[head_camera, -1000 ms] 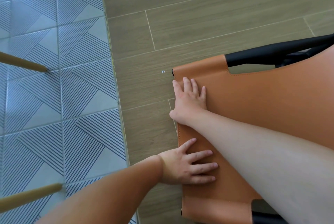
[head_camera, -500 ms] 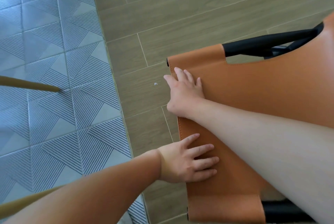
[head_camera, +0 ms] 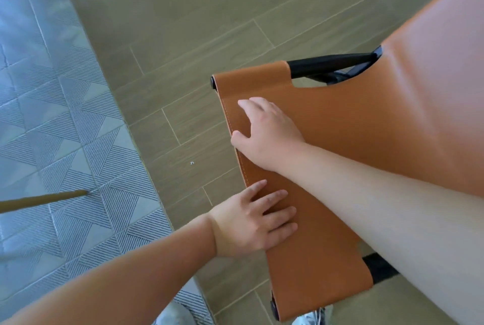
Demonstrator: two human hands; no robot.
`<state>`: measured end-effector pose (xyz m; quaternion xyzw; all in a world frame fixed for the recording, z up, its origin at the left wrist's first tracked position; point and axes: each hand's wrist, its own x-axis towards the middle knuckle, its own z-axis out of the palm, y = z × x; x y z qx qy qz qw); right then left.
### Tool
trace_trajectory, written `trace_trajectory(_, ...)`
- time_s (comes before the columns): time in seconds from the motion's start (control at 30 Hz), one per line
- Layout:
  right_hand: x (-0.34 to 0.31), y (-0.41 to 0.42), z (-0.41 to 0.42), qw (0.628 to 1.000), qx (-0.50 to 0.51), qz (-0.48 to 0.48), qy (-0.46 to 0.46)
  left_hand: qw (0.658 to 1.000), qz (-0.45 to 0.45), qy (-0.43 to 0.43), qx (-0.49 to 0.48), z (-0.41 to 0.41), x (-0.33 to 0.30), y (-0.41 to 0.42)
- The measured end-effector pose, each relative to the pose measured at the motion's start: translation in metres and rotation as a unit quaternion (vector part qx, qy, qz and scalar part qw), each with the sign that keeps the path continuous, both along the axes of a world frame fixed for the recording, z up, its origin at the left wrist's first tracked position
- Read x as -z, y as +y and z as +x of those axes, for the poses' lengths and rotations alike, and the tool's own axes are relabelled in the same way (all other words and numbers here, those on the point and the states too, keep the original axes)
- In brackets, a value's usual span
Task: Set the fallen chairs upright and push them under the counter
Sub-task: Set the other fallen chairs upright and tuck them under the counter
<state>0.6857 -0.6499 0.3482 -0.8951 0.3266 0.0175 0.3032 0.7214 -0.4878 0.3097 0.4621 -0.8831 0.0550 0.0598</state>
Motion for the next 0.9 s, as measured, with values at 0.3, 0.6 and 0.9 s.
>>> trace_trajectory(0.3,-0.085,-0.044,-0.172,0.963,0.26,0.046,-0.057,0.999,-0.047,0.025,0.006,-0.047,-0.116,-0.088)
trace_trajectory(0.6,-0.172,-0.043,-0.279,0.949,0.284,0.099,-0.091,0.996,-0.024,0.035,-0.079,-0.093,-0.203,-0.19)
trace_trajectory(0.9,-0.251,-0.075,-0.326,0.977,0.208,-0.039,0.03,0.991,0.087,-0.043,-0.094,-0.166,-0.282,-0.295)
